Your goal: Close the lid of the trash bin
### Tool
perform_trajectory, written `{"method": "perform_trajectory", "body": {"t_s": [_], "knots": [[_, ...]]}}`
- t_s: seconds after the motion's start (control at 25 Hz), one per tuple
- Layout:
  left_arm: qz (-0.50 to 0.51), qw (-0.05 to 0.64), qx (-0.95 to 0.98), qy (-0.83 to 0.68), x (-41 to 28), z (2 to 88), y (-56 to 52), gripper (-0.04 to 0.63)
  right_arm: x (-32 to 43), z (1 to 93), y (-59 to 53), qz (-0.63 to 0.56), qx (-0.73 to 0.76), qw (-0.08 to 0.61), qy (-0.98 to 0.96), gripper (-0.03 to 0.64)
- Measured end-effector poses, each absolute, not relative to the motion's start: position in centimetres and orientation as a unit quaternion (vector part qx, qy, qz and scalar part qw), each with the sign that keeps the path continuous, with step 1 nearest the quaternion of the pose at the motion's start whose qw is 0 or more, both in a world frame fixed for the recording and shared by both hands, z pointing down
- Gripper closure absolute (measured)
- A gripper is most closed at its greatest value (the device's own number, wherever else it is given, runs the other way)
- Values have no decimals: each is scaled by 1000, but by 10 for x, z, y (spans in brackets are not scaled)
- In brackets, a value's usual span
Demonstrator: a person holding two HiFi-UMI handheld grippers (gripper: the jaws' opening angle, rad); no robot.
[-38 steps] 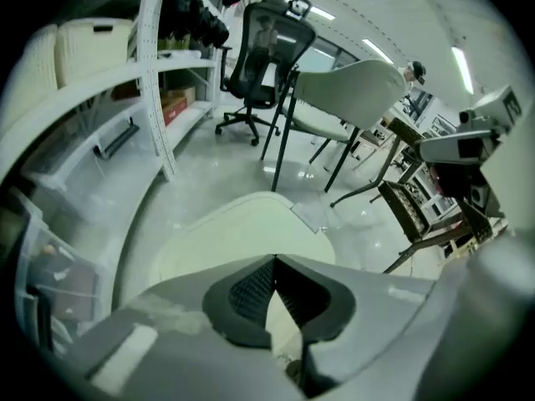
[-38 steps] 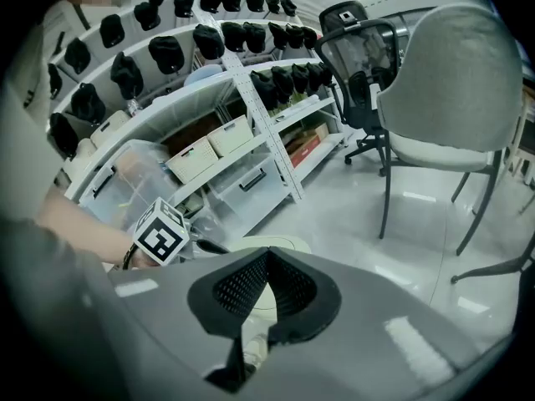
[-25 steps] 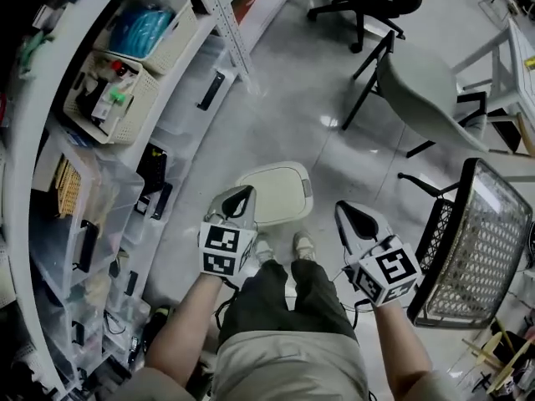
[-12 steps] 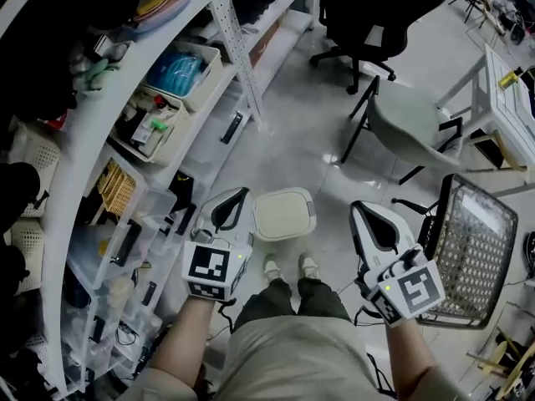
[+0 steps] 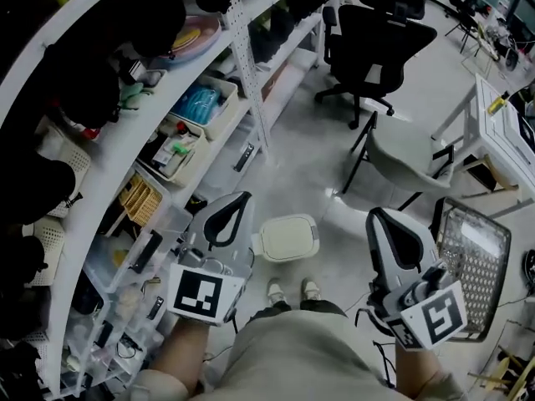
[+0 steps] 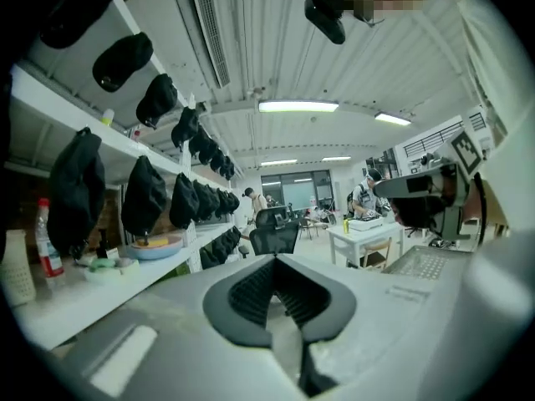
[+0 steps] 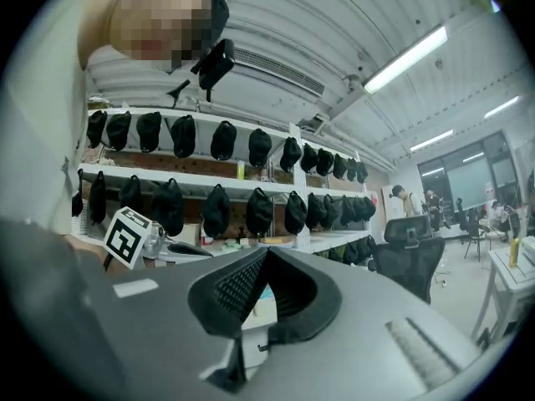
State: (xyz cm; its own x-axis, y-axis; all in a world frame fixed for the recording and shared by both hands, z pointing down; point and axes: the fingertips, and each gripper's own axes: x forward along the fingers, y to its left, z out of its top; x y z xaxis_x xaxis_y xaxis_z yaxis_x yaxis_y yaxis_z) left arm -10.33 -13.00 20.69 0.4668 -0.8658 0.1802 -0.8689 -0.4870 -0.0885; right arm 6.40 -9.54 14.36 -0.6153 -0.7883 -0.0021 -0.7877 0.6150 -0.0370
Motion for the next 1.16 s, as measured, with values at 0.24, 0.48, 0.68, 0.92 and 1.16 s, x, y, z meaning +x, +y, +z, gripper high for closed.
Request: {"method": "perform_trajectory", "body": {"t_s": [0.24,0.48,0.68,0.92,1.16], "knots": [[89,-31,851,-517,-115,165,-113,594,44,90,-86,15,-415,50,909,614],[89,-41,851,-517,-118,156,-109,594,44,99,-90,27,-412,22,910,614],[90,-41,853,-512,-113,155,-108,594,42,100,-94,21,-410,24,911,614],[96,-37,858,-503,-110,158,-110,594,42,107,-97,14,-412,16,911,614],[99,-34,860,-499,-110,162,-110,594,43,114,-96,11,-415,9,910,614]]}}
